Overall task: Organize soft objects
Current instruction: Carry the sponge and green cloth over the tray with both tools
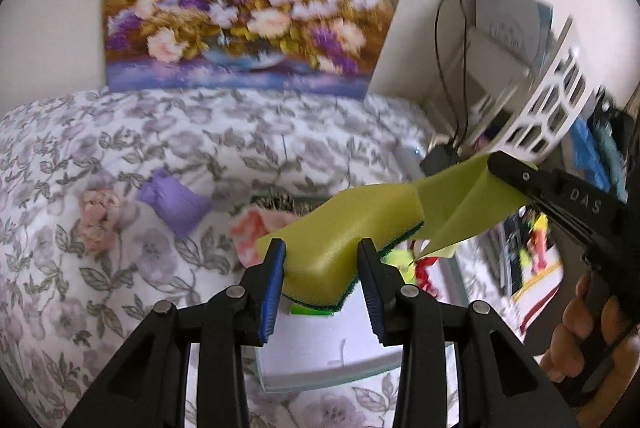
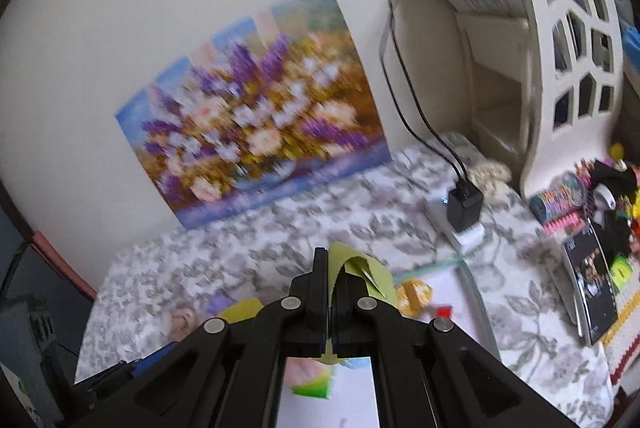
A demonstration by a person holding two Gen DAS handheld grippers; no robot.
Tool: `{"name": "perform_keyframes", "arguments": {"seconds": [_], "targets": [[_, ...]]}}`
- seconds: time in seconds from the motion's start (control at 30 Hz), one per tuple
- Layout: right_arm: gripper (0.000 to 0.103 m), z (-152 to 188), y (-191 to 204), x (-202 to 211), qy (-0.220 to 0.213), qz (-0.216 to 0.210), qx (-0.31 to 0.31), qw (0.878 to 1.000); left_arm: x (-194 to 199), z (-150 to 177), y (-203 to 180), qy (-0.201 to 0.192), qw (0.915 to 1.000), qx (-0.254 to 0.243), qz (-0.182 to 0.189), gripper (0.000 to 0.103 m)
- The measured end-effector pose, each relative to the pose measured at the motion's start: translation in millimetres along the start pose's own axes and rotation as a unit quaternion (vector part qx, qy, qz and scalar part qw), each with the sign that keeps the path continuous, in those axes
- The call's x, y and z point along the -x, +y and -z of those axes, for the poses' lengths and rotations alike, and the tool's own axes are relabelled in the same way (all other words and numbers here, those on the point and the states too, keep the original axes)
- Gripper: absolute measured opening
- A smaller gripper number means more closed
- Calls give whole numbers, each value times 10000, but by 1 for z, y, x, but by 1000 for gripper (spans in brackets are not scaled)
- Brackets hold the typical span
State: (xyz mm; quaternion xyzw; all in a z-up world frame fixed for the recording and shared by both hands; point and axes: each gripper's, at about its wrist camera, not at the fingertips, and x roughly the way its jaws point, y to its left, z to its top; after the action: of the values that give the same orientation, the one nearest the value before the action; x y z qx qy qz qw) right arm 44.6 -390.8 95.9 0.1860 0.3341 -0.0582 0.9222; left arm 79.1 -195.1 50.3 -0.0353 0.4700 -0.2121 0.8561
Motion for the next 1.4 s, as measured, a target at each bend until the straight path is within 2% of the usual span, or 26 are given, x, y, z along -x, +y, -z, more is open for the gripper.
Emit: {"name": "perform_keyframes", "arguments": {"seconds": [0.23,0.7,1.0,1.13,1.2,1.4], "targets": [[1,20,-30,-47,920,325,-280,9948,-42,16,-5,652,9979,-11,-46,38],[1,56,-40,-103,2006,585,-118,9779,-87,39,-20,1415,9885,-428,-309,38],[5,75,-44,-127,2531,607,-112,9655,-98,44,-23,1508,9865,-514,-374,38],[5,78,-44,-130,2595,619,-109,9637,-96,43,-22,1557,9862,-458,-316,40],[5,75,-43,-128,2561,611,-97,9647,-94,42,-19,1585,9862,-379,-283,45],[5,66,-37,-117,2410,595,-34,9687,-83,37,-17,1528,9878,-265,-162,51]]}}
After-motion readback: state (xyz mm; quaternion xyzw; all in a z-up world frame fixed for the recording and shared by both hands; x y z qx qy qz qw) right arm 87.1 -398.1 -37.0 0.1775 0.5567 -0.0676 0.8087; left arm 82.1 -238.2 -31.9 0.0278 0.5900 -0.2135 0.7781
